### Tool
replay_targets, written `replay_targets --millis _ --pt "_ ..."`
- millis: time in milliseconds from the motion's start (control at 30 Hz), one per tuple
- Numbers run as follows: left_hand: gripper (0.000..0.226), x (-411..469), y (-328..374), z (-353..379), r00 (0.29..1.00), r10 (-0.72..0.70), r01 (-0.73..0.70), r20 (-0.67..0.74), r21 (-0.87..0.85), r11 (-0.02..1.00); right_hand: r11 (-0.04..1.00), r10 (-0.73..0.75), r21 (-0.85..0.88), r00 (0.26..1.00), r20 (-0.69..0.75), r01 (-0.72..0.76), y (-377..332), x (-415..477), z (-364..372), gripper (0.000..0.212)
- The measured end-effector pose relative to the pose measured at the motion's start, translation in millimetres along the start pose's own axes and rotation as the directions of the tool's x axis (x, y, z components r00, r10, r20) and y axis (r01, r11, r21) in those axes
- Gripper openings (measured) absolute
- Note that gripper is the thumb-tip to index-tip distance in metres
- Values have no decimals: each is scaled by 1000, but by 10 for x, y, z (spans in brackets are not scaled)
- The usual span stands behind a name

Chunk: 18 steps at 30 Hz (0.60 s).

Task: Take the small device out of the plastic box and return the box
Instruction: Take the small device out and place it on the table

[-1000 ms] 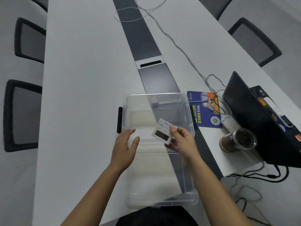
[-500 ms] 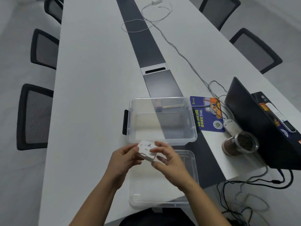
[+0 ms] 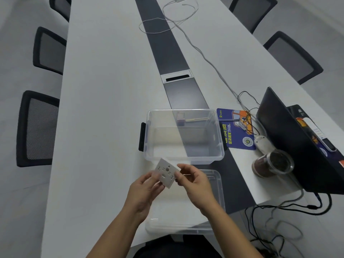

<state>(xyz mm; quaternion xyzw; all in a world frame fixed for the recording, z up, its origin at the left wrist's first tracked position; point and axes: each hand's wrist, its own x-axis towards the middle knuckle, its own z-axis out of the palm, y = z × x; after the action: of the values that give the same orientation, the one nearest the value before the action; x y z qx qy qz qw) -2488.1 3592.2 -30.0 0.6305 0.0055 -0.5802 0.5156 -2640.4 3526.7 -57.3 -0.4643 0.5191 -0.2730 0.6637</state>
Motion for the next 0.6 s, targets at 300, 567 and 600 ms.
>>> replay_targets --millis 300,567,600 --pt "23 58 -63 14 976 -160 117 -150 -260 958 933 -174 -322 985 -18 160 157 29 141 32" --pt "33 92 -8 -150 984 -166 137 -71 -299 944 806 -304 -521 952 45 282 140 75 277 32" --pt "34 99 8 -181 986 -154 127 -66 -301 945 796 -305 -533 951 58 288 130 84 295 32"
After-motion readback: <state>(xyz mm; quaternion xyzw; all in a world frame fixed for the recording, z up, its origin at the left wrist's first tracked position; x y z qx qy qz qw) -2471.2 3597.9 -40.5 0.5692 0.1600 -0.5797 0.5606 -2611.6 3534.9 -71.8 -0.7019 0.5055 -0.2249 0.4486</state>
